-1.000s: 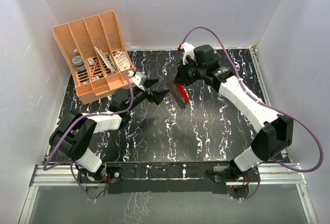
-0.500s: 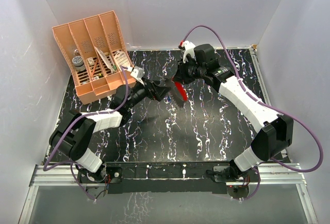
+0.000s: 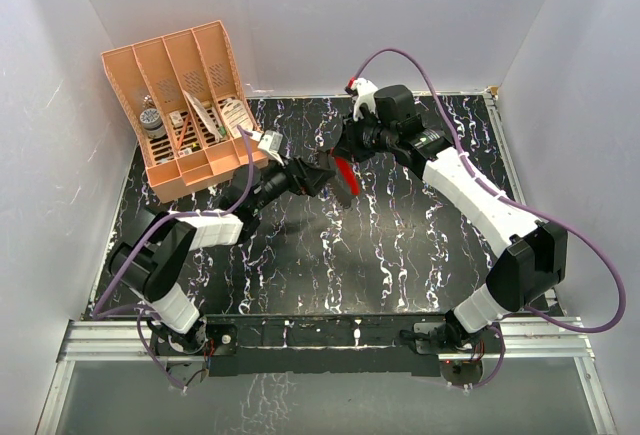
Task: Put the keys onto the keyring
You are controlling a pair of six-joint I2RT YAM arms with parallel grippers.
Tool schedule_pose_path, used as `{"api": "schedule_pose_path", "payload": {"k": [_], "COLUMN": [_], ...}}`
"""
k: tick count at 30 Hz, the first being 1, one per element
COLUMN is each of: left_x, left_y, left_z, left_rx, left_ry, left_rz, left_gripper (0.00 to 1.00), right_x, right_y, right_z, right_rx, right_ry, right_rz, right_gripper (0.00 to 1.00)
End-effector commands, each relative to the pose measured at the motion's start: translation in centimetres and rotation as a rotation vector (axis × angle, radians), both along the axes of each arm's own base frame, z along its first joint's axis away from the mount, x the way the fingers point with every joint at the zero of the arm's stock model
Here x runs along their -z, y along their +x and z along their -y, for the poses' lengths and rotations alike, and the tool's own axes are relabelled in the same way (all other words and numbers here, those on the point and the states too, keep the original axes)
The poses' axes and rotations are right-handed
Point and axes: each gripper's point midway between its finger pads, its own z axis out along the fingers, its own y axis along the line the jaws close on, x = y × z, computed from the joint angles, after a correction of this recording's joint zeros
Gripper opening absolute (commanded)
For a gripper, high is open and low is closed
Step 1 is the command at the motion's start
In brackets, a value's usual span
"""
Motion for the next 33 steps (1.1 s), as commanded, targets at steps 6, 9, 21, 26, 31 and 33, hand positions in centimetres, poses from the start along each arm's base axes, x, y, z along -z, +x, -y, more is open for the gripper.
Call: {"api": "schedule_pose_path", "payload": {"k": [6, 9, 21, 26, 31, 33], "left_x": [-2.6, -2.7, -3.3, -4.2, -4.4, -4.4], "left_y": [0.8, 1.0, 0.7, 0.3, 0.2, 0.1], "left_z": [1.6, 1.7, 1.7, 1.8, 2.1, 2.2], "left_rx": [-0.014, -0.038, -0.041, -0.020, -0.003, 0.002], "left_ry": [-0.065, -0.068, -0.101, -0.132, -0.142, -0.146], "left_rz": [0.052, 0.052, 0.041, 0.054, 0.048, 0.041], "left_gripper": [0.98, 0.97, 0.69, 0.60, 0.46, 0.38], "right_x": [-4.1, -4.1, -4.3, -4.1, -4.0, -3.9], "right_y": [0.9, 1.0, 1.4, 1.6, 1.8, 1.8], "right_z": [-1.5, -1.5, -1.5, -1.5, -1.5, -1.6], "right_rx": [0.007, 0.023, 0.049, 0.056, 0.059, 0.057], "right_ry": [0.083, 0.077, 0.088, 0.088, 0.091, 0.093], "right_rz": [0.113, 0.117, 0.127, 0.132, 0.135, 0.133], "right_gripper": [0.00, 0.00, 0.00, 0.00, 0.00, 0.00]}}
